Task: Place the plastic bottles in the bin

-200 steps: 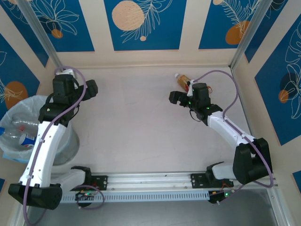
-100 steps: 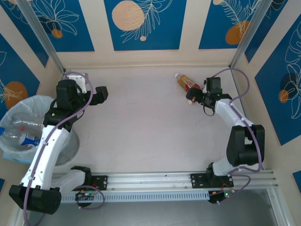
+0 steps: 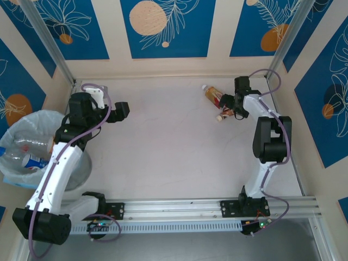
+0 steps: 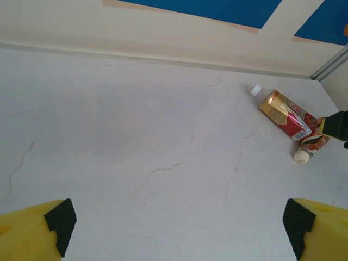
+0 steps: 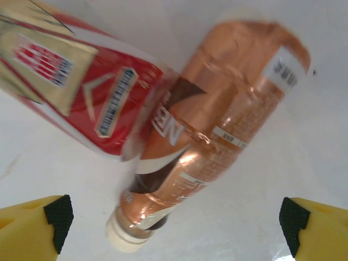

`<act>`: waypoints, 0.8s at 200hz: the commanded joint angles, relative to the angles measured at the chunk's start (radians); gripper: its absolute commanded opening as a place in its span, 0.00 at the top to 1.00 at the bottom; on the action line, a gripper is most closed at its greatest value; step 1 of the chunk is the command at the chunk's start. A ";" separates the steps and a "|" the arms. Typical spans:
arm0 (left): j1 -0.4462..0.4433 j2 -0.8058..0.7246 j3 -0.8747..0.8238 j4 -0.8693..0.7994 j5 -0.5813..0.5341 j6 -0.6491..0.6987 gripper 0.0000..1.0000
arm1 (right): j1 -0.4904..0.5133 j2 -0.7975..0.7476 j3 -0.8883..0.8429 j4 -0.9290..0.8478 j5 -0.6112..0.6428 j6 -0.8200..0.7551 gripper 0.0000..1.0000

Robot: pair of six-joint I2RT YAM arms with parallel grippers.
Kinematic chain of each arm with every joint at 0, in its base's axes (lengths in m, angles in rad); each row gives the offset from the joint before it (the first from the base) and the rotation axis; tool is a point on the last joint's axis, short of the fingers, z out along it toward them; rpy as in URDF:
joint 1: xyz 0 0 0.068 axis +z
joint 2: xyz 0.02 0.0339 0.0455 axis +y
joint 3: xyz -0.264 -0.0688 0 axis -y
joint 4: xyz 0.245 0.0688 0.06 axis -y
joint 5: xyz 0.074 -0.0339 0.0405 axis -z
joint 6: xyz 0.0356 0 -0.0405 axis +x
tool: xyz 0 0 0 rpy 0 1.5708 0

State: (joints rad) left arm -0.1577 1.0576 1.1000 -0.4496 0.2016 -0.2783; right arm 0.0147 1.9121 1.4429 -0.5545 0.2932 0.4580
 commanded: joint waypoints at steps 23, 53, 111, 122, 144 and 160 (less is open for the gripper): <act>-0.006 0.014 -0.007 0.019 -0.007 0.009 0.01 | 0.047 0.037 -0.028 -0.034 -0.008 0.097 0.04; -0.006 0.028 -0.003 0.008 -0.019 0.012 0.01 | 0.072 0.065 -0.034 -0.024 0.020 0.143 0.07; -0.007 0.032 0.001 -0.003 -0.016 0.013 0.01 | 0.086 0.110 0.007 -0.075 0.084 0.178 0.18; -0.006 0.030 0.000 -0.004 -0.017 0.013 0.01 | 0.090 0.110 0.004 -0.088 0.090 0.187 0.18; -0.007 0.033 -0.005 0.000 -0.018 0.012 0.01 | 0.094 0.111 -0.020 -0.100 0.113 0.204 0.21; -0.006 0.039 -0.003 -0.001 -0.019 0.011 0.01 | 0.095 0.099 -0.040 -0.105 0.125 0.215 0.23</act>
State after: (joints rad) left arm -0.1577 1.0962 1.1000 -0.4500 0.1902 -0.2783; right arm 0.1017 2.0144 1.4181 -0.6224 0.3752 0.6319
